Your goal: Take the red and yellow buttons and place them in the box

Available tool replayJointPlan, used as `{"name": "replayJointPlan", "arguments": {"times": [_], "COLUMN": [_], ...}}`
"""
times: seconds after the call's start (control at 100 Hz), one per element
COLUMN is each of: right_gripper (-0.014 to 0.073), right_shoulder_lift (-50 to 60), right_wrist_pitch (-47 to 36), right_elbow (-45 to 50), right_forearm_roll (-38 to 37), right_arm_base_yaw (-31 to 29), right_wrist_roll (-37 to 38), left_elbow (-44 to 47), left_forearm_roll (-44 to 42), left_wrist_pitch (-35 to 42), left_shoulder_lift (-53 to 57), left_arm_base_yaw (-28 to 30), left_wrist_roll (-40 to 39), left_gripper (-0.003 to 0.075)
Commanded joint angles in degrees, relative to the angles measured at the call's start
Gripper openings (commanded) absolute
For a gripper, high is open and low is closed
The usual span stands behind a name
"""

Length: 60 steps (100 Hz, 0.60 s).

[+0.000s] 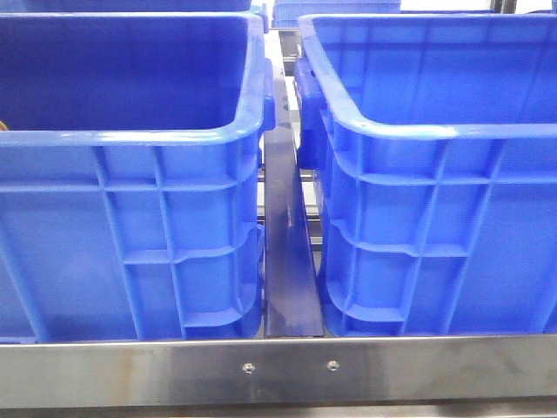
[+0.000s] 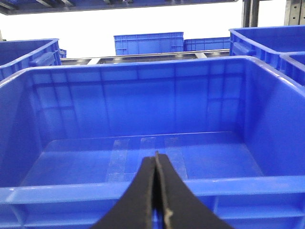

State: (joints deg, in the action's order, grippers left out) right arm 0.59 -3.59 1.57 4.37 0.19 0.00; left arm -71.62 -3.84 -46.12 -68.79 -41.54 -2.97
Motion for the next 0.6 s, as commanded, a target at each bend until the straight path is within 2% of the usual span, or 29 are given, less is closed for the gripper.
{"name": "replayJointPlan", "arguments": {"times": [0.0,0.17,0.33,0.45,0.59], "right_gripper": [-0.0069,-0.0069,-0.0069,-0.0069,-0.0069], "right_shoulder_lift": [1.5,1.5,1.5,0.9,-3.5], "right_wrist_pitch": [-4.7,-6.4,-7.3,-1.9,11.1], "right_elbow": [-1.1,-1.1,-3.3,-9.2,-20.4], "right_forearm_roll": [-0.5,-0.5,-0.5,-0.5,0.9], "right_arm_base_yaw": [0.1,0.1,0.1,0.1,0.1], "right_wrist_roll": [-0.3,-0.3,0.6,3.0,5.6], "left_elbow": [-0.6,-0.3,-0.3,-0.3,-0.3], "left_forearm_roll": [-0.1,-1.0,-1.1,-1.1,-1.1], "left_wrist_pitch": [3.1,2.9,2.9,2.9,3.0], "left_shoulder_lift": [2.9,3.0,2.6,2.6,2.6], "left_arm_base_yaw": [-4.8,-11.8,-13.3,-13.3,-13.3], "left_wrist_roll": [0.5,0.7,0.7,0.7,0.7], "left_gripper": [-0.0019,-0.0019,-0.0019,-0.0019,-0.0019]}}
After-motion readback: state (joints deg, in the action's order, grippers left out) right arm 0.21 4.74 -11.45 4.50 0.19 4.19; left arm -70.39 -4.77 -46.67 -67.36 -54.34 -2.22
